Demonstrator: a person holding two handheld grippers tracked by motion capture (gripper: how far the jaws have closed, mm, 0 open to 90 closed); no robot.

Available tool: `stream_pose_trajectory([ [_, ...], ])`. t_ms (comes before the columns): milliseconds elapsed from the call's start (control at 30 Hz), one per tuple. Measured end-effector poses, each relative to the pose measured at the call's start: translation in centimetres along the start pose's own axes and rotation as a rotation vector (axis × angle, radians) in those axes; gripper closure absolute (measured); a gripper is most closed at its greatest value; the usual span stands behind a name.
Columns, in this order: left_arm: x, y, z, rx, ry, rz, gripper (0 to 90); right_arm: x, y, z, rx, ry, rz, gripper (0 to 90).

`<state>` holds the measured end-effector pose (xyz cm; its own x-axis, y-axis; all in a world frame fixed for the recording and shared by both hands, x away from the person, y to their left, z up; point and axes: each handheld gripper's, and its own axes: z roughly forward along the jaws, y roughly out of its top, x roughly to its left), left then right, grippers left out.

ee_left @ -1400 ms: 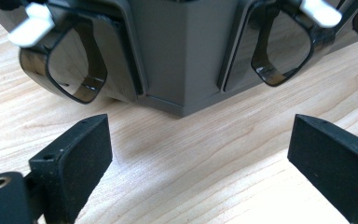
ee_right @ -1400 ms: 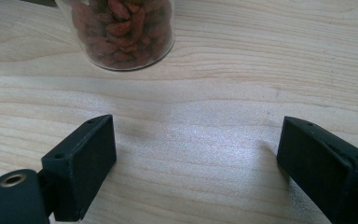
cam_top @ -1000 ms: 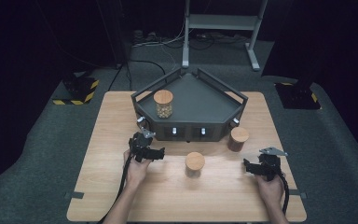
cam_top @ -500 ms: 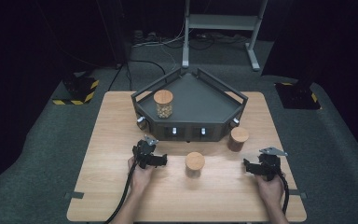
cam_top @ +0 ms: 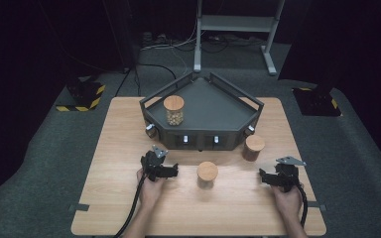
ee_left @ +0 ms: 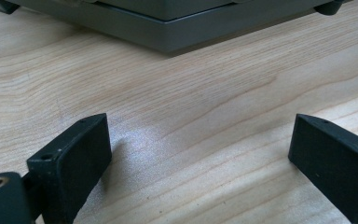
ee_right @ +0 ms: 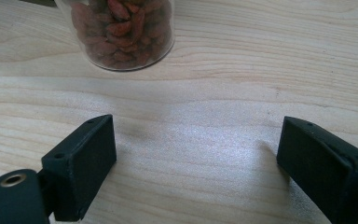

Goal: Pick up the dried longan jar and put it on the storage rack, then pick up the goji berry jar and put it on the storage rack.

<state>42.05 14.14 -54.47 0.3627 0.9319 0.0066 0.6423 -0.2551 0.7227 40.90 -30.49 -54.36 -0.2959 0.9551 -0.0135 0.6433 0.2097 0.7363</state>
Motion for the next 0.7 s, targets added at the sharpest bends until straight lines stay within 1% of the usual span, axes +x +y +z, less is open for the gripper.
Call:
stream_pose_trajectory([
  [333,0.00,0.00,0.00,0.000,0.000,0.000,5.9,0.04,0.07,0.07,0.003,-0.005,0.006,10.7],
  [467,0.00,0.00,0.00,0.000,0.000,0.001,5.9,0.12,0.16,0.19,0.007,-0.007,0.007,7.7],
  [500,0.00,-0.01,0.00,0.000,0.000,0.001,5.9,0.28,0.23,0.28,0.012,-0.013,0.014,7.0],
  [567,0.00,-0.01,0.00,0.000,0.000,0.001,5.8,0.28,0.25,0.20,0.020,-0.006,0.005,6.5],
  [633,0.00,-0.01,0.00,0.000,0.000,0.001,5.9,0.38,0.23,0.12,0.024,0.009,0.004,5.6],
  [667,0.00,-0.01,0.00,0.000,0.000,0.001,5.9,0.38,0.23,0.12,0.024,0.009,0.004,5.6],
  [700,0.00,-0.01,0.00,0.000,0.000,0.000,5.9,0.64,0.23,-0.01,0.028,0.023,-0.004,5.4],
])
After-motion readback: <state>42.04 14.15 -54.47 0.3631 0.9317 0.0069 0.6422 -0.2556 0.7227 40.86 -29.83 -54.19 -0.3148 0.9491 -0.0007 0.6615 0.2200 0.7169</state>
